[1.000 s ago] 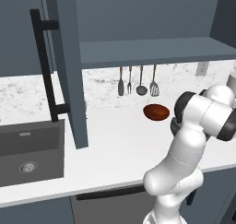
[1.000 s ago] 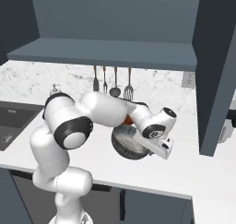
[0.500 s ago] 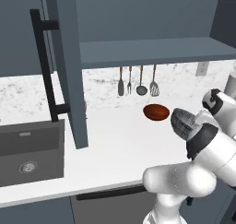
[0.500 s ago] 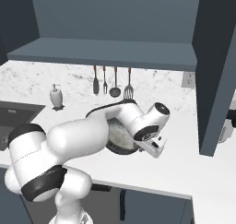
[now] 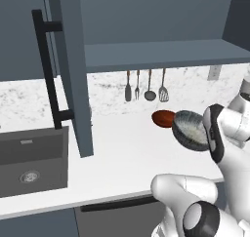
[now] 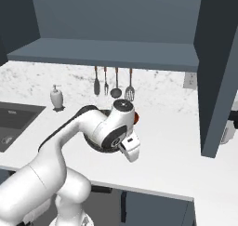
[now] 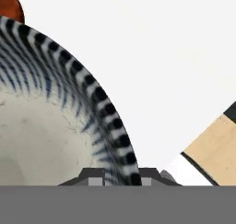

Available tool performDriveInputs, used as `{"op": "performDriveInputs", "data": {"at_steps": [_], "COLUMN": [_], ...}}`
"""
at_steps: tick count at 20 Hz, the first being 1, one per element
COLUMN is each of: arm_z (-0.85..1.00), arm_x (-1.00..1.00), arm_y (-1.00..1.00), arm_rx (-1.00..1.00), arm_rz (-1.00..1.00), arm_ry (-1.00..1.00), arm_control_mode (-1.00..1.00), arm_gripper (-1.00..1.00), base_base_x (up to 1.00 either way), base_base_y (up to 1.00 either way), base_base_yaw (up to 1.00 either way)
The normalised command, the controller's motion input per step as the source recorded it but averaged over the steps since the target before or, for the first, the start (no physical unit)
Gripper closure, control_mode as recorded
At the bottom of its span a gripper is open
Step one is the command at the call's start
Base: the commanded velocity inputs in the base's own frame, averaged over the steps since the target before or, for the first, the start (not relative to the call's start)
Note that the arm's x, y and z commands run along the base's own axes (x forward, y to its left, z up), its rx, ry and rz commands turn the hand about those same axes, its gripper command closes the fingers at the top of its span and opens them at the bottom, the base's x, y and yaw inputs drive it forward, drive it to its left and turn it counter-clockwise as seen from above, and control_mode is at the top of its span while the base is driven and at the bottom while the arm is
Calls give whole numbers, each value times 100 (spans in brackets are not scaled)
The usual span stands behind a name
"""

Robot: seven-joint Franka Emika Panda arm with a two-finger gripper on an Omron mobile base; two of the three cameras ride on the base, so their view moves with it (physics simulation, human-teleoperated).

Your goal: Pick up the bowls on the counter and stack them on top of one another in the open cabinet. Place the smaller bowl on top of the larger bowl.

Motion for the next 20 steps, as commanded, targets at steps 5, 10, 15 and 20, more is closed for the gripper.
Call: {"op": "performDriveInputs", "data": {"at_steps": [5,10,15,20], "arm_z": [61,69,66,50], "arm_x": [-31,-35,-43,-57], "arm_y": [26,12,0,0], "arm_rx": [0,0,0,0], "arm_rz": [-41,-35,-27,-16], "arm_ry": [2,7,1,-9], "arm_control_mode": [-100,-100,-100,-100], "arm_gripper": [100,100,100,100], "base_base_x": [0,0,0,0], "base_base_y": [0,0,0,0], "base_base_yaw": [0,0,0,0]}}
